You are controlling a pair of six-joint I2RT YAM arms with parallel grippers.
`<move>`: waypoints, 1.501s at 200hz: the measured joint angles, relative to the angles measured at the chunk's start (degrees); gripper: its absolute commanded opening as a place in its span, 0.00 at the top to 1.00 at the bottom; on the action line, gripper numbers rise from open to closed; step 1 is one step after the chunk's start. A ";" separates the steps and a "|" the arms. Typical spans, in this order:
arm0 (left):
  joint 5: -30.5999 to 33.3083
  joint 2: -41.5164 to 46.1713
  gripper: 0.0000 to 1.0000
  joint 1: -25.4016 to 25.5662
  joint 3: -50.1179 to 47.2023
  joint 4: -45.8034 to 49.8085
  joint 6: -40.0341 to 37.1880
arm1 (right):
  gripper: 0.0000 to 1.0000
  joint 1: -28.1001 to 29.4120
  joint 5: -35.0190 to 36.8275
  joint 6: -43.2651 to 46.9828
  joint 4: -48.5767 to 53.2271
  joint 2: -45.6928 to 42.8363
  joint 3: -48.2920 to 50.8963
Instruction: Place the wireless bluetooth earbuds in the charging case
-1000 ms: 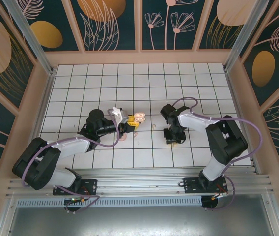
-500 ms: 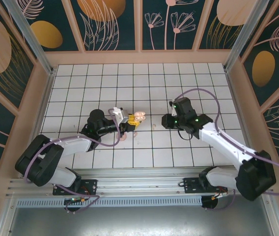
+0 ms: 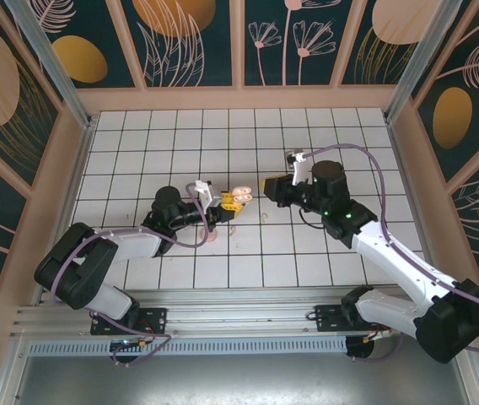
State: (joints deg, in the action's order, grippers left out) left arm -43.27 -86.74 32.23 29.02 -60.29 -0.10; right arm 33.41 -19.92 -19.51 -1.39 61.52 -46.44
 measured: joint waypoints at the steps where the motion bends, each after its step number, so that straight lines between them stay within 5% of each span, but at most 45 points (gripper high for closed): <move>1: 0.00 -0.02 0.86 0.00 0.02 -0.02 0.02 | 0.79 0.11 -0.17 0.07 -0.20 0.00 0.00; 300: -1.27 -0.33 0.86 0.00 0.81 -4.24 4.11 | 0.79 4.28 -3.54 -0.48 -7.43 2.38 2.75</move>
State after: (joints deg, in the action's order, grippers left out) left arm -44.53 -87.07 32.23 29.82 -64.53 4.01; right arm 37.69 -23.46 -19.99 -8.82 63.90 -43.68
